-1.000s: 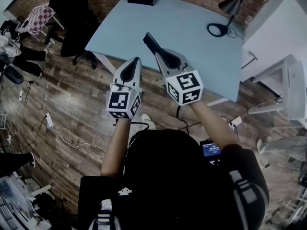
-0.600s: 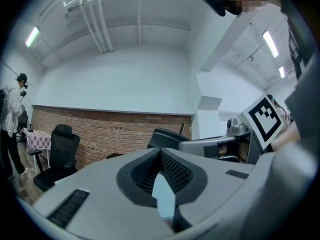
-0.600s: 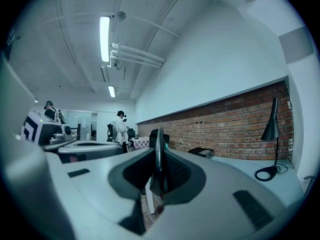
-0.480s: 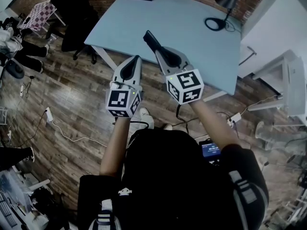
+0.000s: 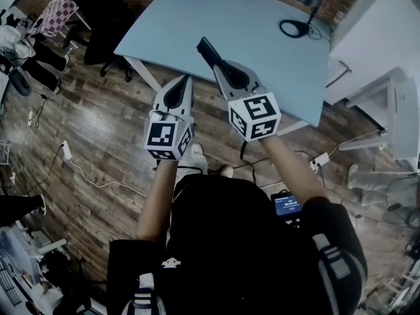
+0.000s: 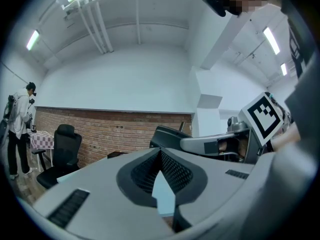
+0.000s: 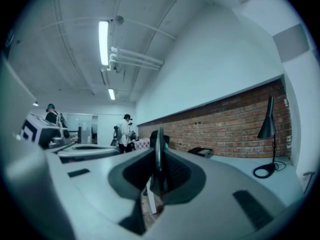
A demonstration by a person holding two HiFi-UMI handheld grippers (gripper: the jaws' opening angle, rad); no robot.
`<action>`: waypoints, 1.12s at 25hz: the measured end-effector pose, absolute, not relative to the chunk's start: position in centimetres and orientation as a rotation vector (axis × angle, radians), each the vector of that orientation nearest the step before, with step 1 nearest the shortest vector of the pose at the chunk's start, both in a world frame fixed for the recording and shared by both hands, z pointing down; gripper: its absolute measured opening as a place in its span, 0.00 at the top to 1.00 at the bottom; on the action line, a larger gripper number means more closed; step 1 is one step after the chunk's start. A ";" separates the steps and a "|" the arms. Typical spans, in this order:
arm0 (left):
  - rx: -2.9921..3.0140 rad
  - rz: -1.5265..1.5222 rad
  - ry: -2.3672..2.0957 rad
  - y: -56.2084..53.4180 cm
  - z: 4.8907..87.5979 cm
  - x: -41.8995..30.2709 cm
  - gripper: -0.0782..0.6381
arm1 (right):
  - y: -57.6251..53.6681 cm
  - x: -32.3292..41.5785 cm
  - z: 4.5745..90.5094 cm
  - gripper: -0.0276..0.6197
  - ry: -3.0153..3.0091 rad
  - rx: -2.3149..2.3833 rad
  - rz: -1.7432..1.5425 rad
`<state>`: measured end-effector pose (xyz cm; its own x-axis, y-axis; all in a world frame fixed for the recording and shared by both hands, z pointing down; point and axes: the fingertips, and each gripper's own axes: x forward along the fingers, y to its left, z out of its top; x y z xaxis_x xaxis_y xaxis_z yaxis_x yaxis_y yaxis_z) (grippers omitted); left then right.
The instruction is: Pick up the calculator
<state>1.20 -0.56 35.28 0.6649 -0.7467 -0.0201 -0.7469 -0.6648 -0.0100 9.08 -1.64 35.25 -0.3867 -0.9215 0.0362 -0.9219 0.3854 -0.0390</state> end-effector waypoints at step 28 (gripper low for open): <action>-2.882 0.028 1.171 -1.7 34.1 -2.0 0.88 | -1.8 6.2 33.7 0.87 -2.549 1.838 0.065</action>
